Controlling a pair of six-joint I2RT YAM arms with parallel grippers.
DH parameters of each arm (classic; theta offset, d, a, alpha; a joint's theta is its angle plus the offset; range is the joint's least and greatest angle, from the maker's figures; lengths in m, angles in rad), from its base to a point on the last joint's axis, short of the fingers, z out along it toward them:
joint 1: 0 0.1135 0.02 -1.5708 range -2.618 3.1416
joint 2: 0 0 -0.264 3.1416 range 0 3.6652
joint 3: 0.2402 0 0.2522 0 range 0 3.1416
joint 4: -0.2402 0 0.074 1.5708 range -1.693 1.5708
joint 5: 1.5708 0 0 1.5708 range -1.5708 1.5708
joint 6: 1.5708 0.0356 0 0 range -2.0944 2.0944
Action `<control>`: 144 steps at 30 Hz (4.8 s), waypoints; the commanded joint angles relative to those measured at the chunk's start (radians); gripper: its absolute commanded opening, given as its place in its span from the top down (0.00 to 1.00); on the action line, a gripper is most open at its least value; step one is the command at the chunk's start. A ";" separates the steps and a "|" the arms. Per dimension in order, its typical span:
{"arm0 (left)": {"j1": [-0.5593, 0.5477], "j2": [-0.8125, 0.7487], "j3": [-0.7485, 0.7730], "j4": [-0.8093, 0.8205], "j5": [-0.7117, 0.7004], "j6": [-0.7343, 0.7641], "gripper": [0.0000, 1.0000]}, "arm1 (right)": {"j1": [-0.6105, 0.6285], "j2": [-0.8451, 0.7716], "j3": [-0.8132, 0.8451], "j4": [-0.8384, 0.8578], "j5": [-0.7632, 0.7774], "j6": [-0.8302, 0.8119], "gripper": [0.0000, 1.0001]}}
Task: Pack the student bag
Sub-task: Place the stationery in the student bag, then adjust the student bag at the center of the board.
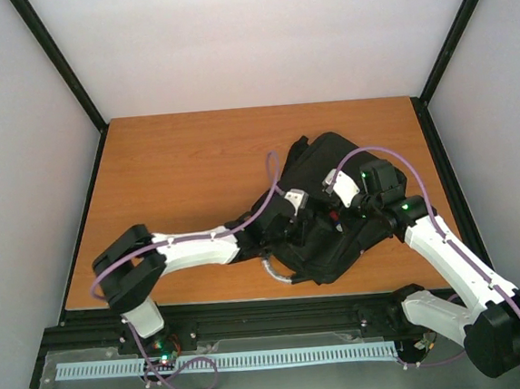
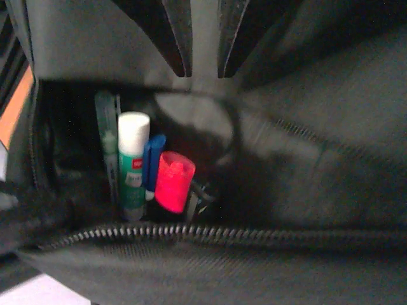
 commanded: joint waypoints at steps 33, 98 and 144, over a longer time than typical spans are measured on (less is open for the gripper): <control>0.432 -0.081 0.472 -0.807 0.281 0.050 0.00 | -0.582 0.169 0.244 -0.244 -0.200 -0.086 0.00; 0.245 -0.234 -0.109 -0.537 0.360 0.048 0.27 | -0.492 0.845 0.676 -0.137 -0.056 0.118 0.31; 0.278 0.000 0.043 -0.226 0.547 0.005 0.37 | -0.211 0.699 0.465 -0.142 0.010 0.046 0.27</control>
